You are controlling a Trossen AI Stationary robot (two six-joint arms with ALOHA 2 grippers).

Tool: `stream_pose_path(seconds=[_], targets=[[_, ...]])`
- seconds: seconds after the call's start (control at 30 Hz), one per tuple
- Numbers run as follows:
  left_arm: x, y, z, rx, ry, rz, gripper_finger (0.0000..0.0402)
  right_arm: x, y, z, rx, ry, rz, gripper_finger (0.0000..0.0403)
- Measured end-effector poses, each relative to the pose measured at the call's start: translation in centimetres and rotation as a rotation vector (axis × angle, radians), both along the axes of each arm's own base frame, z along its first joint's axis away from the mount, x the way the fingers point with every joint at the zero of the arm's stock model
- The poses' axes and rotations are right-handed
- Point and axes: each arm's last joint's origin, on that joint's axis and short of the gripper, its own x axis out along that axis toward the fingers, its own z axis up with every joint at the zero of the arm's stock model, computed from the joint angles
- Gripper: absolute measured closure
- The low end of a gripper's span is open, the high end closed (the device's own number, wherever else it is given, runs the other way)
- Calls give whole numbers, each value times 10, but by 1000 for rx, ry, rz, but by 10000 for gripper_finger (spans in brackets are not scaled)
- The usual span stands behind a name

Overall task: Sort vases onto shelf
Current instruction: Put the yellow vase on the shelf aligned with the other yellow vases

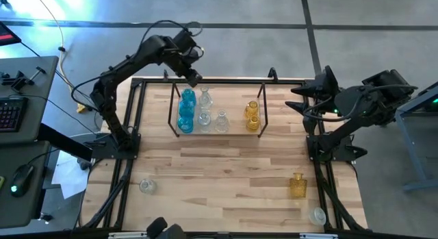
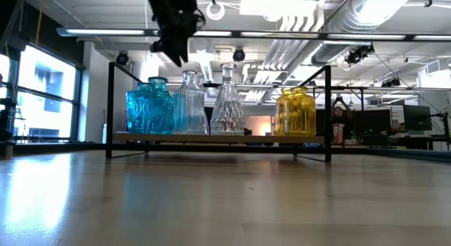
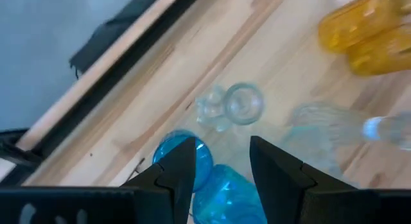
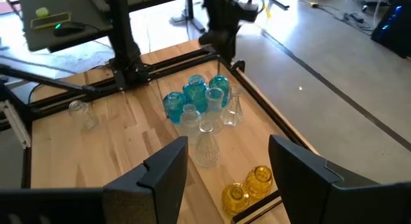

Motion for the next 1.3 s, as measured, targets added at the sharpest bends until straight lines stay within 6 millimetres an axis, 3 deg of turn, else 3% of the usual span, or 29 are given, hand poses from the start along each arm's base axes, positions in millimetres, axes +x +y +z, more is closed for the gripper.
stream_pose_path(seconds=[0.2, 0.37, 0.53, 0.73, 0.83, 1.0, 1.17, 1.3], targets=[[0, -22, 64, 107, -149, -55, 265, 0, 3, -2, 54, 50, 121, 203], [-7, -55, 128, 230, -375, -87, 265, 3, 5, -4, 120, 89, 208, 203], [-25, -95, 156, 273, -593, -48, 266, 12, 14, -32, 198, 229, 259, 203], [-39, -133, 168, 323, -612, -3, 266, 17, 27, -109, 216, 527, 214, 203], [-43, -147, 170, 314, -611, -27, 266, 10, 27, -137, 280, 562, 124, 203], [-42, -164, 166, 285, -577, -125, 266, 6, 39, -191, 586, 596, 78, 203], [-42, -175, 163, 314, -524, -242, 266, 17, 59, -252, 972, 754, 246, 203], [-41, -183, 162, 315, -522, -291, 266, 10, 51, -285, 1077, 953, 238, 203]])
